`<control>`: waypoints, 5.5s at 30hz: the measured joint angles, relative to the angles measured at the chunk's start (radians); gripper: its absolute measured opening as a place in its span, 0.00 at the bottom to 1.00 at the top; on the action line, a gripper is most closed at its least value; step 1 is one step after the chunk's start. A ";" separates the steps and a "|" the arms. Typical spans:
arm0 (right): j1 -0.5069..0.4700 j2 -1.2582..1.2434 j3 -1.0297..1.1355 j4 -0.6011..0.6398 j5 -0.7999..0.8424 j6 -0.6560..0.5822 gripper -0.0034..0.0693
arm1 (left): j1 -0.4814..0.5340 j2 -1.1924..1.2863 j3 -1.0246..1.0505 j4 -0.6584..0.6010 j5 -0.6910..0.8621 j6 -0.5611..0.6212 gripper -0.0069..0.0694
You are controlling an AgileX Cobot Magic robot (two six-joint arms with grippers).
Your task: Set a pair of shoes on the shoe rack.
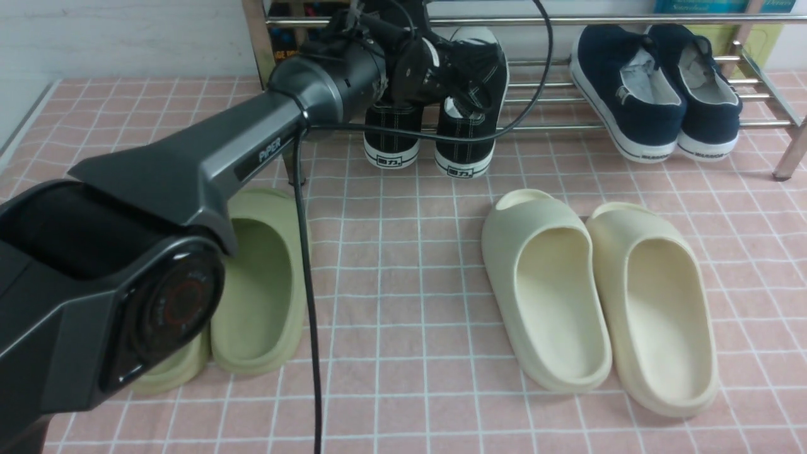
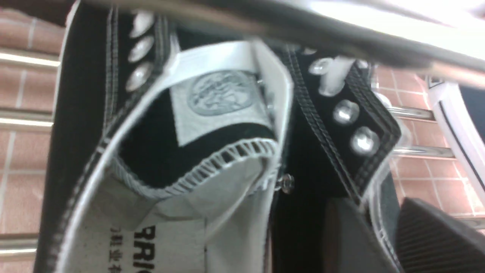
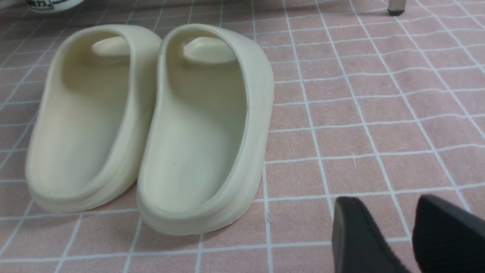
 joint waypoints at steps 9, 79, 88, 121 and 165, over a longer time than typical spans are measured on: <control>0.000 0.000 0.000 0.000 0.000 0.000 0.38 | -0.012 -0.125 -0.001 0.059 0.206 0.100 0.57; 0.000 0.000 0.000 0.000 0.000 0.000 0.38 | -0.063 -0.060 -0.012 0.208 0.595 0.351 0.12; 0.000 0.000 0.000 0.000 0.000 0.000 0.38 | -0.123 -0.479 0.069 0.229 0.709 0.368 0.12; 0.000 0.000 0.000 0.000 0.000 0.000 0.38 | -0.100 -2.111 1.915 0.708 0.016 -0.280 0.12; 0.000 0.000 0.000 0.000 0.000 0.000 0.38 | 0.486 -2.311 2.138 -0.259 0.024 0.802 0.16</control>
